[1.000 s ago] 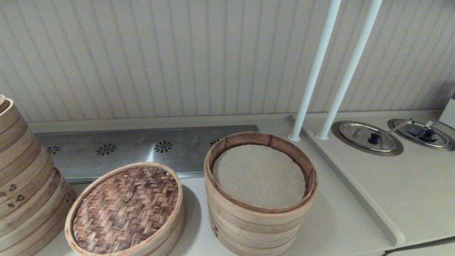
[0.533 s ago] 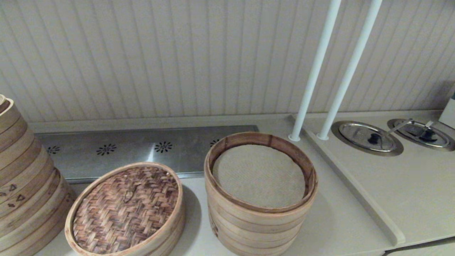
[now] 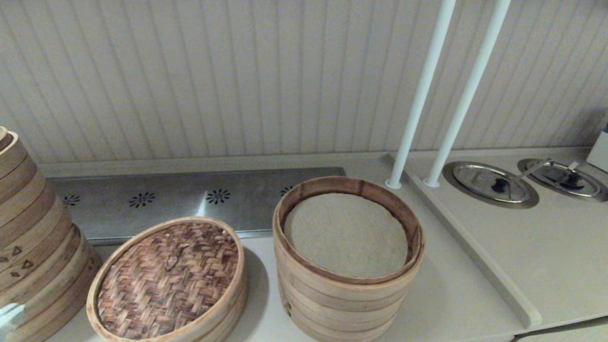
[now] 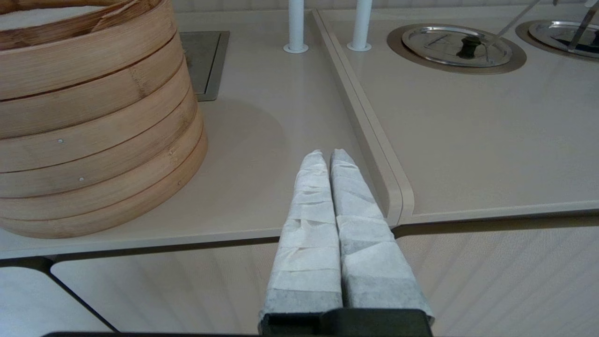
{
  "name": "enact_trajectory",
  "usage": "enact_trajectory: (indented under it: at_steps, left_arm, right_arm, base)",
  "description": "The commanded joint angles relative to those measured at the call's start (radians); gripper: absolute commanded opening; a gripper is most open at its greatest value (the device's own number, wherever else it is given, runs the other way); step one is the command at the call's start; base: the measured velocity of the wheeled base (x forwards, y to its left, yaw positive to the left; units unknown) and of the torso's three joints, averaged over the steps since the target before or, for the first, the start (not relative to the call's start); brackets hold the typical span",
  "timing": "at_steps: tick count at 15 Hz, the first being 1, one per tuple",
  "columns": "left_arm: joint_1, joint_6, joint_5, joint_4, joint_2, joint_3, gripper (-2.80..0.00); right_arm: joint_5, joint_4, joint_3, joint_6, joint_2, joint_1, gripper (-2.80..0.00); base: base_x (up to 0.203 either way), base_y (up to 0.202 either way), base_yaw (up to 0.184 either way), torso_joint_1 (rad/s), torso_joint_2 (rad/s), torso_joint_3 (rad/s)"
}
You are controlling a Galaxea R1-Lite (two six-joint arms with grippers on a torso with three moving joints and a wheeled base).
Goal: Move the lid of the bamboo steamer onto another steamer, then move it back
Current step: Pick up the steamer
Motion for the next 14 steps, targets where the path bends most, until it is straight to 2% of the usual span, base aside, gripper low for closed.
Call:
enact_trajectory:
  at_steps: [1, 3, 5, 10, 11, 12, 14]
  left_arm:
    - [-0.039, -0.015, -0.029, 0.065, 0.245, -0.147, -2.80]
    - [-0.063, -0.025, -0.089, 0.136, 0.352, -0.227, -2.80]
    - [-0.075, -0.029, -0.119, 0.167, 0.486, -0.263, -2.80]
    - [-0.130, -0.067, -0.135, 0.178, 0.762, -0.336, -2.80]
    - [-0.140, -0.071, -0.132, 0.169, 0.789, -0.339, -2.67]
    - [-0.143, -0.076, -0.129, 0.158, 0.807, -0.340, 0.00]
    - [-0.143, -0.082, -0.125, 0.118, 0.846, -0.340, 0.00]
  right_arm:
    - [0.000, 0.000, 0.002, 0.000, 0.000, 0.000, -2.80]
    - [0.000, 0.000, 0.002, 0.000, 0.000, 0.000, -2.80]
    - [0.000, 0.000, 0.002, 0.000, 0.000, 0.000, -2.80]
    - [0.000, 0.000, 0.002, 0.000, 0.000, 0.000, -2.80]
    - [0.000, 0.001, 0.002, 0.000, 0.000, 0.000, -2.80]
    - [0.000, 0.000, 0.002, 0.000, 0.000, 0.000, -2.80]
    - [0.000, 0.000, 0.002, 0.000, 0.000, 0.000, -2.80]
  base:
    - [0.000, 0.000, 0.000, 0.000, 0.00, 0.000]
    - [0.000, 0.000, 0.000, 0.000, 0.00, 0.000]
    - [0.000, 0.000, 0.000, 0.000, 0.00, 0.000]
    - [0.000, 0.000, 0.000, 0.000, 0.00, 0.000]
    - [0.000, 0.000, 0.000, 0.000, 0.00, 0.000]
    - [0.000, 0.000, 0.000, 0.000, 0.00, 0.000]
    - [0.000, 0.000, 0.000, 0.000, 0.00, 0.000]
